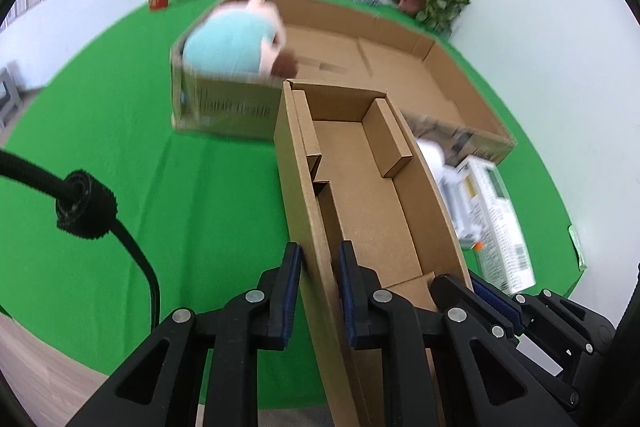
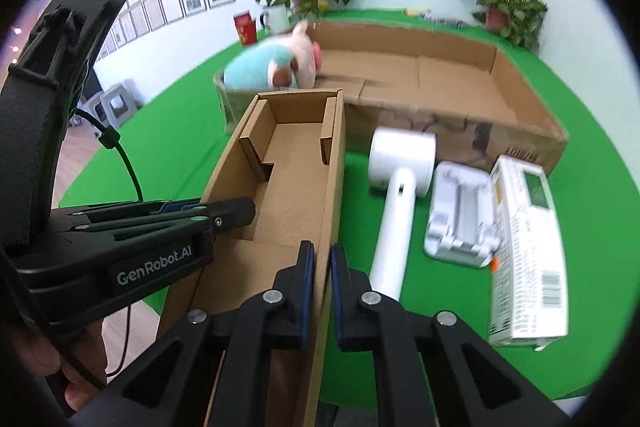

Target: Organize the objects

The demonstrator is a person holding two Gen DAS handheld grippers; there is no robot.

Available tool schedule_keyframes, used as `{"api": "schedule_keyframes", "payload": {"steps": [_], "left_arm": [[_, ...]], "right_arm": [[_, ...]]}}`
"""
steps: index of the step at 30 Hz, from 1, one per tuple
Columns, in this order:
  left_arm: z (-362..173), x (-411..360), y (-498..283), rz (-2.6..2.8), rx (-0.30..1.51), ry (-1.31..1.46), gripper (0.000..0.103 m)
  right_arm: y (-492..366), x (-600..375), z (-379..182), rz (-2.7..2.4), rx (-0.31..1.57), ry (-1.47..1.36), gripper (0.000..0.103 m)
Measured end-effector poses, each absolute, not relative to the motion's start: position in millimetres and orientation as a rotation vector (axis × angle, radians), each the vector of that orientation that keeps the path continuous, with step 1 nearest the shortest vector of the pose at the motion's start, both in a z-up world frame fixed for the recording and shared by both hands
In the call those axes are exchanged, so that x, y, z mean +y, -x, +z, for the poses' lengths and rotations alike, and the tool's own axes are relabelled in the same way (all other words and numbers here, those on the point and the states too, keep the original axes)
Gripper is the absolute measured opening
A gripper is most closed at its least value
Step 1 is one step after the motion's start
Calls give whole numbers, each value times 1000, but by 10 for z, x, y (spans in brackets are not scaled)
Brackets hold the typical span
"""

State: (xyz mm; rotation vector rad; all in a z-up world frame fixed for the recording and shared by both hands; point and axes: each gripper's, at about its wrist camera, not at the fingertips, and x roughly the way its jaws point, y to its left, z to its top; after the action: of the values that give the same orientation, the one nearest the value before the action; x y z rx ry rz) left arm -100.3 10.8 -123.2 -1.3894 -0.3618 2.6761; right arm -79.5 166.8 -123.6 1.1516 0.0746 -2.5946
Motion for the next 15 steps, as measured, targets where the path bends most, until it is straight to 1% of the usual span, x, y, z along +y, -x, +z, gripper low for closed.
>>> {"api": "schedule_keyframes", "payload": {"steps": [6, 15], "left_arm": [[-785, 119, 1047, 2733, -314, 1267, 16], [-335, 177, 1432, 2758, -253, 1169, 15]], "right_arm": [[826, 1704, -876, -2661, 25, -1030, 8], [1145, 1753, -603, -2730, 2, -944, 8]]}}
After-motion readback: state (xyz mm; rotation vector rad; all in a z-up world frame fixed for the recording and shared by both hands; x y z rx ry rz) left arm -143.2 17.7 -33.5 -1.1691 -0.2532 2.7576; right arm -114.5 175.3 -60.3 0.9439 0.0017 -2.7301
